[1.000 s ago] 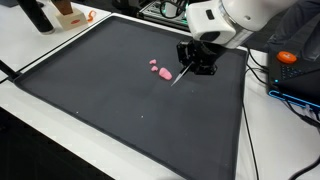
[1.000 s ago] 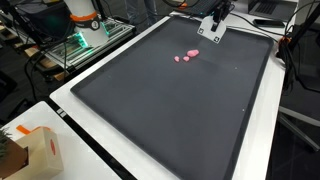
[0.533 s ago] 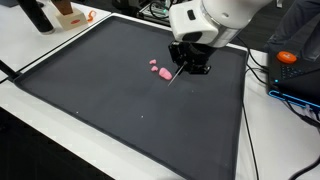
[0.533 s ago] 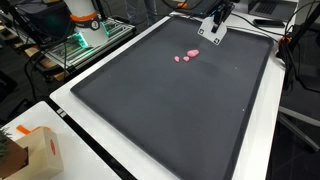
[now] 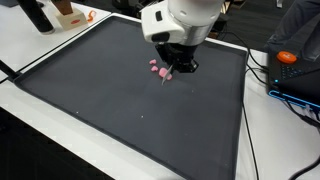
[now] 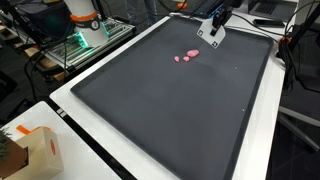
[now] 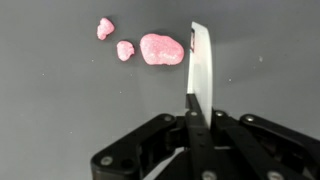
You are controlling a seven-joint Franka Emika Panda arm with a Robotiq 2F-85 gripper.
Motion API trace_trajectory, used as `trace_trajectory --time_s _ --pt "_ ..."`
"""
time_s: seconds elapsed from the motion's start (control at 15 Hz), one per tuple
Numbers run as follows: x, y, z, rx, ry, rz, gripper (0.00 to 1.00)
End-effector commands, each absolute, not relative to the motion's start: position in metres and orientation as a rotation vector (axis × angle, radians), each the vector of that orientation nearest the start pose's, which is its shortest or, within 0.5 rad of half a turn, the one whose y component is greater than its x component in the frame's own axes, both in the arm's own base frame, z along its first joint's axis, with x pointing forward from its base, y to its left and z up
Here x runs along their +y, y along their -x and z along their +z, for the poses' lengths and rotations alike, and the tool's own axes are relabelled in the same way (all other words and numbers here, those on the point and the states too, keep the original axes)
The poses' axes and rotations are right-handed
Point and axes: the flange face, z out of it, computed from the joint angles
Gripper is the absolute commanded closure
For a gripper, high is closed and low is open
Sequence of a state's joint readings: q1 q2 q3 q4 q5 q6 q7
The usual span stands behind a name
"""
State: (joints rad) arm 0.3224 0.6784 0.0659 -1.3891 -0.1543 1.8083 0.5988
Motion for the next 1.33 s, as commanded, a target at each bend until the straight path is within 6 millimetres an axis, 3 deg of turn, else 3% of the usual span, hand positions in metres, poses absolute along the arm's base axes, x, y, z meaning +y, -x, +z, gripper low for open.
trace_trajectory --time_s 0.0,0.6,0.87,1.27 --pt "0.221 -0.659 0.286 0.313 3.25 0.397 0.99" --pt "0.143 -0.658 0.265 0.483 3.057 0.496 0.99" --pt "0.111 -0.646 0.256 0.543 2.975 0.463 0.99" --pt "0.077 -0.618 0.259 0.614 2.886 0.327 0.99"
